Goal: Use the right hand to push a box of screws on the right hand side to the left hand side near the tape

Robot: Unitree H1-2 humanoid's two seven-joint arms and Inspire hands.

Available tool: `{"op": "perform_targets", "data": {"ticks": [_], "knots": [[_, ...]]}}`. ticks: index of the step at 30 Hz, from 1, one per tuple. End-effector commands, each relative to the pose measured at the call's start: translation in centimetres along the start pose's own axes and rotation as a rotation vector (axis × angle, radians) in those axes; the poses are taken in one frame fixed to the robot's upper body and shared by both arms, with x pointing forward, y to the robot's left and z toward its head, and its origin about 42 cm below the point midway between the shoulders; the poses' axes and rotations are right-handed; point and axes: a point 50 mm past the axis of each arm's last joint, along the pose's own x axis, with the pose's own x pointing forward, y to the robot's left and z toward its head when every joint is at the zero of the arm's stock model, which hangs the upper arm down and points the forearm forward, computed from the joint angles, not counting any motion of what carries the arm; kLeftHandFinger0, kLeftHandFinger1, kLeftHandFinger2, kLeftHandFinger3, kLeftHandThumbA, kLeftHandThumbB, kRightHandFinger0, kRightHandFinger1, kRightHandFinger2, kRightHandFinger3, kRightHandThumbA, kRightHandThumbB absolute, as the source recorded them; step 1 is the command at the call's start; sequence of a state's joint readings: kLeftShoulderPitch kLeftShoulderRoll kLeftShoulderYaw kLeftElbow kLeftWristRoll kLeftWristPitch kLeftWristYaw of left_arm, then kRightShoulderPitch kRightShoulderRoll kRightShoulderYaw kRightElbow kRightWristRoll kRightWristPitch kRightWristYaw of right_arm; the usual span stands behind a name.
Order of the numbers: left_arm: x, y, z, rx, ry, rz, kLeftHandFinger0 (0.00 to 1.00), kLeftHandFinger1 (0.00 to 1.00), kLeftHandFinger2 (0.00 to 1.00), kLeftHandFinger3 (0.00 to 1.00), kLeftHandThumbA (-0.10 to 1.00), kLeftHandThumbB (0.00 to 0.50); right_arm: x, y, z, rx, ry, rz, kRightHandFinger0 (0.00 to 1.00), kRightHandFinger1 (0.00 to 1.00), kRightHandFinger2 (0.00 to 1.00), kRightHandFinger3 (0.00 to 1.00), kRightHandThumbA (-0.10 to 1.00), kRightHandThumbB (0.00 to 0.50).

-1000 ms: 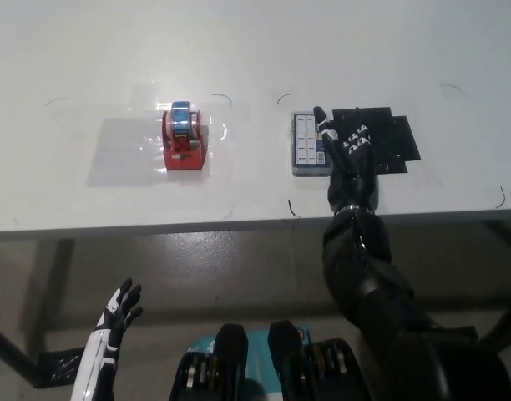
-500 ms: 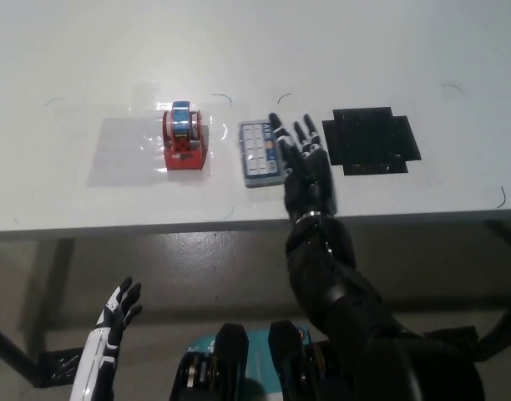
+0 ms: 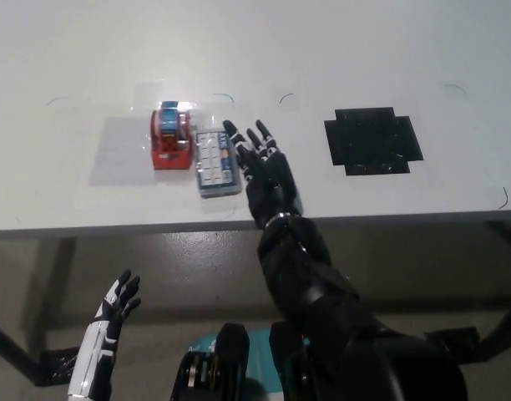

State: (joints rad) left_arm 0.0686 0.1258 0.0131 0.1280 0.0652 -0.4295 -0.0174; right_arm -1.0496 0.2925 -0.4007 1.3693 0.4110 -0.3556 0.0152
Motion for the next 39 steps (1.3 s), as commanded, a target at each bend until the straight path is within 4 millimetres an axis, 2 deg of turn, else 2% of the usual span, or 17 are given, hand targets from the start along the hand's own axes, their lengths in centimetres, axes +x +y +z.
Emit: {"op": "perform_targets", "data": {"ticks": [1, 5, 8, 11, 13, 14, 15, 16, 17, 19, 22, 26, 27, 29, 32, 35, 39], "knots": [[0.5, 0.7, 0.9, 0.009, -0.069, 0.002, 1.00, 1.00, 1.00, 1.00, 1.00, 0.091, -0.1, 4.5, -0.7, 0.161, 0.048, 0.030, 1.00, 1.00, 1.00, 1.00, 1.00, 0.218], [0.6, 0.7, 1.0, 0.012, -0.072, 0.000, 1.00, 1.00, 1.00, 1.00, 1.00, 0.077, -0.3, 5.4, -1.4, 0.309, 0.105, 0.010, 1.00, 1.00, 1.00, 1.00, 1.00, 0.248], [0.7, 0.6, 1.0, 0.005, -0.074, -0.001, 1.00, 1.00, 1.00, 1.00, 1.00, 0.081, -0.3, 5.7, -1.7, 0.349, 0.131, -0.018, 1.00, 1.00, 1.00, 1.00, 1.00, 0.260], [0.7, 0.5, 1.1, 0.004, -0.076, -0.007, 1.00, 1.00, 1.00, 1.00, 1.00, 0.086, -0.4, 5.3, -1.8, 0.331, 0.103, -0.026, 1.00, 1.00, 1.00, 1.00, 1.00, 0.226], [1.0, 0.6, 1.1, 0.004, -0.081, -0.004, 1.00, 1.00, 1.00, 1.00, 1.00, 0.087, -0.5, 4.8, -1.3, 0.195, 0.023, -0.019, 1.00, 1.00, 1.00, 1.00, 1.00, 0.217], [1.0, 0.7, 1.2, 0.005, -0.083, -0.004, 1.00, 1.00, 1.00, 1.00, 1.00, 0.090, -0.4, 4.4, -0.6, 0.012, -0.058, -0.029, 1.00, 1.00, 1.00, 1.00, 1.00, 0.232], [1.0, 0.7, 1.2, 0.006, -0.083, -0.007, 1.00, 1.00, 1.00, 1.00, 1.00, 0.092, -0.3, 4.2, -0.2, -0.047, -0.088, -0.025, 1.00, 1.00, 1.00, 1.00, 1.00, 0.237], [1.1, 0.8, 1.1, 0.014, -0.081, -0.011, 1.00, 1.00, 1.00, 1.00, 1.00, 0.092, -0.2, 3.9, 1.0, -0.128, -0.161, -0.010, 1.00, 1.00, 1.00, 1.00, 1.00, 0.208], [1.1, 0.9, 1.1, 0.015, -0.081, -0.013, 1.00, 1.00, 1.00, 1.00, 1.00, 0.093, -0.1, 3.7, 1.5, -0.156, -0.188, -0.010, 1.00, 1.00, 1.00, 1.00, 1.00, 0.218], [1.2, 1.0, 1.1, 0.014, -0.082, -0.014, 1.00, 1.00, 1.00, 1.00, 1.00, 0.095, -0.4, 2.9, 3.9, -0.253, -0.326, 0.007, 1.00, 1.00, 1.00, 1.00, 1.00, 0.157], [1.6, 1.1, 1.2, 0.015, -0.090, -0.020, 1.00, 1.00, 1.00, 1.00, 1.00, 0.107, -1.4, 2.0, 7.6, -0.465, -0.532, 0.061, 1.00, 1.00, 1.00, 1.00, 1.00, 0.195], [1.9, 1.1, 1.1, 0.014, -0.085, -0.019, 1.00, 1.00, 1.00, 1.00, 1.00, 0.132, -5.2, 0.6, 12.7, -0.584, -0.805, 0.137, 1.00, 1.00, 1.00, 1.00, 1.00, 0.266], [1.8, 1.1, 1.1, 0.012, -0.079, -0.017, 1.00, 1.00, 1.00, 1.00, 1.00, 0.128, -6.3, 0.2, 13.6, -0.617, -0.860, 0.150, 1.00, 1.00, 1.00, 1.00, 1.00, 0.242], [2.0, 0.8, 1.4, -0.002, -0.070, -0.022, 1.00, 1.00, 1.00, 1.00, 1.00, 0.130, -8.6, -0.5, 15.4, -0.646, -0.953, 0.181, 1.00, 1.00, 1.00, 1.00, 1.00, 0.242], [2.2, 0.7, 1.7, 0.002, -0.081, -0.025, 1.00, 1.00, 1.00, 1.00, 1.00, 0.119, -12.2, -0.9, 17.7, -0.678, -1.072, 0.255, 1.00, 1.00, 1.00, 1.00, 1.00, 0.202], [2.5, 0.6, 1.8, 0.008, -0.086, -0.029, 1.00, 1.00, 1.00, 1.00, 1.00, 0.115, -16.3, -1.9, 18.8, -0.696, -1.129, 0.365, 1.00, 1.00, 1.00, 1.00, 1.00, 0.206], [2.9, 1.2, 2.0, 0.036, -0.099, -0.036, 1.00, 1.00, 1.00, 1.00, 1.00, 0.106, -19.8, -4.0, 18.4, -0.748, -1.086, 0.412, 1.00, 1.00, 1.00, 1.00, 1.00, 0.198]]}}
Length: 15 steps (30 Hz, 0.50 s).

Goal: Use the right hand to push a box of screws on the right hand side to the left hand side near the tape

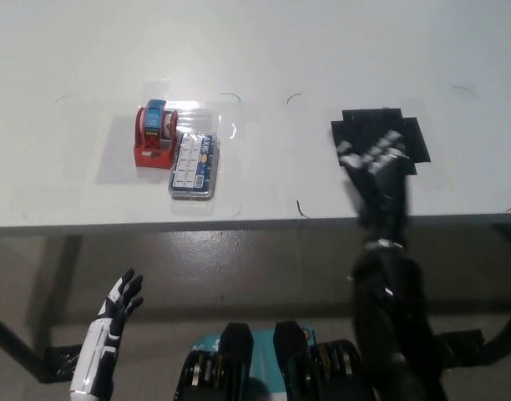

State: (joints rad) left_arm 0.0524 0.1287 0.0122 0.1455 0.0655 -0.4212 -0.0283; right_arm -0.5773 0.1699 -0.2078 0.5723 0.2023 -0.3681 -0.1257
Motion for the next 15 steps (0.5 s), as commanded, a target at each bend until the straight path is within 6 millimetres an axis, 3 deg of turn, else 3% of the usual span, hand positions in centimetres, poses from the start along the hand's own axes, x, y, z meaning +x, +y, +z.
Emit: {"op": "perform_targets", "data": {"ticks": [1, 4, 6, 10, 15], "knots": [[2.4, 1.5, 2.4, 0.037, -0.112, -0.020, 1.00, 1.00, 1.00, 1.00, 1.00, 0.100, -7.7, 1.1, 16.1, -0.318, -0.655, 0.488, 1.00, 1.00, 1.00, 1.00, 0.95, 0.196], [3.1, 2.0, 2.9, 0.030, -0.136, 0.000, 1.00, 1.00, 1.00, 1.00, 1.00, 0.085, -10.5, -2.1, 14.5, -0.344, -0.582, 0.480, 1.00, 1.00, 1.00, 1.00, 0.90, 0.216], [3.6, 2.6, 3.3, 0.013, -0.146, 0.004, 1.00, 1.00, 1.00, 1.00, 1.00, 0.078, -12.0, -3.9, 13.3, -0.370, -0.524, 0.471, 1.00, 1.00, 1.00, 1.00, 0.88, 0.195], [4.5, 3.3, 3.9, -0.027, -0.163, 0.011, 1.00, 1.00, 1.00, 1.00, 1.00, 0.064, -13.2, -5.9, 11.6, -0.426, -0.441, 0.425, 1.00, 1.00, 1.00, 1.00, 0.91, 0.197], [5.5, 3.5, 4.8, -0.016, -0.175, 0.009, 1.00, 1.00, 1.00, 1.00, 1.00, 0.092, -15.0, -7.5, 10.3, -0.426, -0.348, 0.414, 1.00, 1.00, 1.00, 1.00, 0.88, 0.225]]}}
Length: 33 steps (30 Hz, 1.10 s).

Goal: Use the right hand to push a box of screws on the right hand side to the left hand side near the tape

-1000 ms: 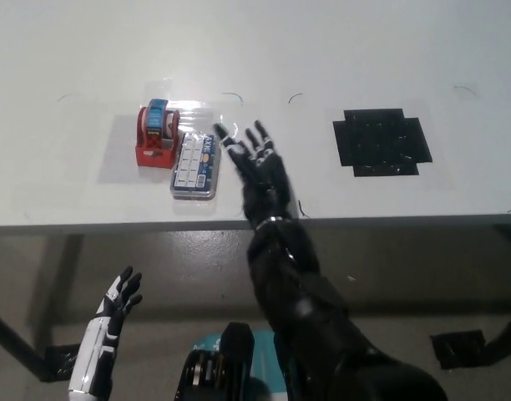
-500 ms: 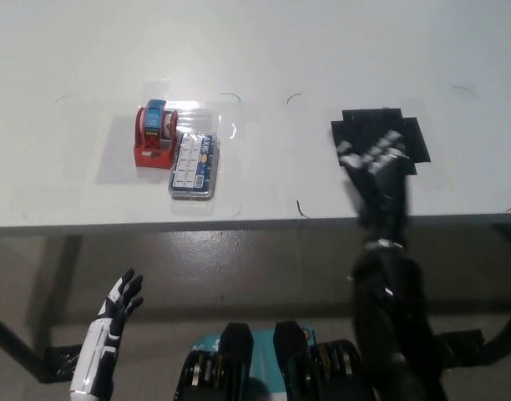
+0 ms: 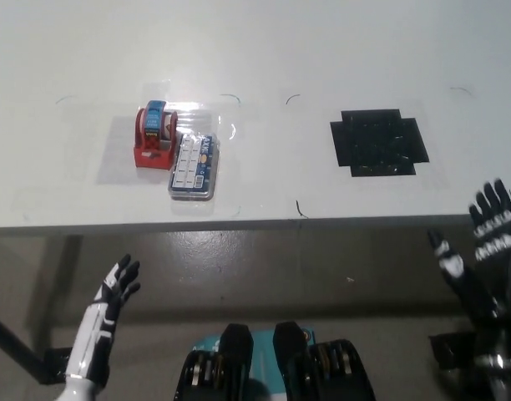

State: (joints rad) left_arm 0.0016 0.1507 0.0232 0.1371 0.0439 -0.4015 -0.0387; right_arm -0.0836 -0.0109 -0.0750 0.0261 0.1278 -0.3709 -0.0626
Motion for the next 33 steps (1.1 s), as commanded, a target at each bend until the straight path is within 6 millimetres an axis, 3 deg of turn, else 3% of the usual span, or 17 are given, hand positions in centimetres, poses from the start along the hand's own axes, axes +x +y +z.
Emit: {"op": "perform_targets", "data": {"ticks": [1, 2, 5, 9, 15, 23, 33], "knots": [[3.8, 2.6, 4.0, -0.017, -0.142, 0.009, 1.00, 1.00, 1.00, 1.00, 1.00, 0.103, -2.9, 1.6, 5.1, -0.142, -0.196, 0.324, 1.00, 1.00, 1.00, 1.00, 0.90, 0.214], [4.0, 2.6, 4.1, -0.017, -0.142, 0.009, 1.00, 1.00, 1.00, 1.00, 1.00, 0.111, -3.5, 1.4, 4.7, -0.167, -0.170, 0.340, 1.00, 1.00, 1.00, 1.00, 0.95, 0.226], [4.2, 2.8, 4.4, -0.001, -0.133, 0.008, 1.00, 1.00, 1.00, 1.00, 1.00, 0.119, -4.5, 1.1, 3.7, -0.196, -0.121, 0.375, 1.00, 1.00, 1.00, 1.00, 0.84, 0.213], [4.8, 3.1, 4.4, -0.001, -0.139, 0.012, 1.00, 1.00, 1.00, 1.00, 1.00, 0.099, -4.7, 1.3, 2.0, -0.178, -0.045, 0.387, 1.00, 1.00, 1.00, 1.00, 0.91, 0.262], [4.3, 3.1, 4.1, 0.000, -0.122, 0.006, 1.00, 1.00, 1.00, 1.00, 1.00, 0.110, -4.8, 1.5, 0.2, -0.158, 0.000, 0.410, 1.00, 1.00, 1.00, 1.00, 0.93, 0.238], [3.2, 3.0, 3.4, -0.011, -0.107, 0.012, 1.00, 1.00, 1.00, 1.00, 1.00, 0.122, -4.3, 2.0, -0.7, -0.155, 0.028, 0.427, 1.00, 1.00, 1.00, 1.00, 0.95, 0.249], [2.9, 2.9, 2.7, -0.004, -0.085, -0.022, 1.00, 1.00, 1.00, 1.00, 1.00, 0.127, -3.8, 1.6, -0.8, -0.147, 0.049, 0.395, 1.00, 1.00, 1.00, 1.00, 0.87, 0.228]]}}
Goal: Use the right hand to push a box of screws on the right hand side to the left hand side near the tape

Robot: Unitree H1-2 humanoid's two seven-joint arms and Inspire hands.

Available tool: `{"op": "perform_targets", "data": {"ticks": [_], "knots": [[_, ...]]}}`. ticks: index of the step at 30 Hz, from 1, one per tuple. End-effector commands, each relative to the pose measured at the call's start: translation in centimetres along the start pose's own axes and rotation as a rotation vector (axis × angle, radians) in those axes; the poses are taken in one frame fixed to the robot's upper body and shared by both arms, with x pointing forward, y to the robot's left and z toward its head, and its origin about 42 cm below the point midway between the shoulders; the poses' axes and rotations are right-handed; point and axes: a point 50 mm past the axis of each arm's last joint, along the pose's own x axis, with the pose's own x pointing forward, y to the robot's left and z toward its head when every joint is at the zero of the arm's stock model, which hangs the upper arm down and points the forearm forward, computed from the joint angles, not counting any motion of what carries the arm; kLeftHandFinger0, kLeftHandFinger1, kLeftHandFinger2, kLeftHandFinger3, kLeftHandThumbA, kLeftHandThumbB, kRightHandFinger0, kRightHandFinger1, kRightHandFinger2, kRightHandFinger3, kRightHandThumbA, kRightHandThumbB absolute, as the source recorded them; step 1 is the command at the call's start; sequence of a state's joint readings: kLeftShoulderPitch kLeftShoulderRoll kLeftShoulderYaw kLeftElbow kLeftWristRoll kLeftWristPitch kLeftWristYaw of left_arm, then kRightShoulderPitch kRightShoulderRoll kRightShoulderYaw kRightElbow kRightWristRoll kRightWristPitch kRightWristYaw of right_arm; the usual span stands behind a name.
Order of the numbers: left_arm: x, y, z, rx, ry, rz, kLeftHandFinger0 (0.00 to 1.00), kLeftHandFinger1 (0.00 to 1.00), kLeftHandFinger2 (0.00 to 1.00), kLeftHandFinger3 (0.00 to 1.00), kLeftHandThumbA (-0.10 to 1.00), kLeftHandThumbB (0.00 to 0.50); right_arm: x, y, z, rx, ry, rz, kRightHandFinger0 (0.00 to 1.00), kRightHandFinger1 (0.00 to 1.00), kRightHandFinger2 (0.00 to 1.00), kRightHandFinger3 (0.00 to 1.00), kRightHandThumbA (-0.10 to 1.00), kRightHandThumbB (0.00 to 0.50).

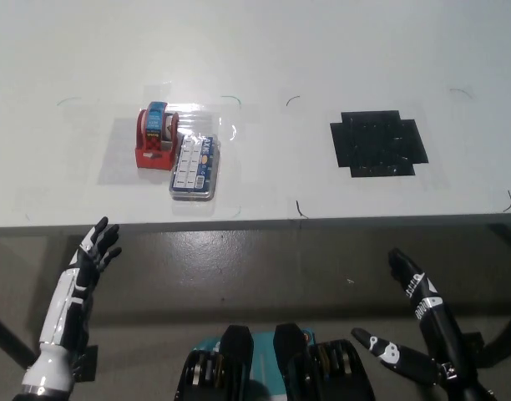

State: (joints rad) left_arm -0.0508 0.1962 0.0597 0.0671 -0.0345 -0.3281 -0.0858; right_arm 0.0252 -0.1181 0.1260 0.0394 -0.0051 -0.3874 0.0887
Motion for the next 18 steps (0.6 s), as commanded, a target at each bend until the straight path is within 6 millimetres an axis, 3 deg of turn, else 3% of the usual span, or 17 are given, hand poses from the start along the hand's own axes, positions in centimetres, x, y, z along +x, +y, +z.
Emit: {"op": "perform_targets", "data": {"ticks": [1, 8, 16, 18], "knots": [[0.25, 0.32, 0.30, 0.025, -0.033, -0.022, 1.00, 1.00, 1.00, 1.00, 1.00, 0.123, 0.98, -0.56, 1.19, 0.004, -0.069, -0.013, 1.00, 1.00, 1.00, 1.00, 0.86, 0.224], [-0.13, 0.26, -0.06, 0.015, -0.024, -0.026, 1.00, 1.00, 1.00, 1.00, 1.00, 0.136, 1.20, -0.80, 1.33, 0.016, -0.076, -0.029, 1.00, 1.00, 1.00, 1.00, 0.81, 0.211], [0.15, 0.56, 0.00, 0.070, -0.013, -0.058, 1.00, 1.00, 1.00, 1.00, 0.89, 0.070, 1.50, -0.88, 1.32, 0.000, -0.074, -0.029, 1.00, 1.00, 1.00, 1.00, 0.80, 0.207], [0.21, 0.55, -0.04, 0.071, -0.010, -0.059, 1.00, 1.00, 1.00, 1.00, 0.88, 0.074, 1.54, -0.90, 1.30, -0.001, -0.074, -0.031, 1.00, 1.00, 1.00, 1.00, 0.79, 0.209]]}}
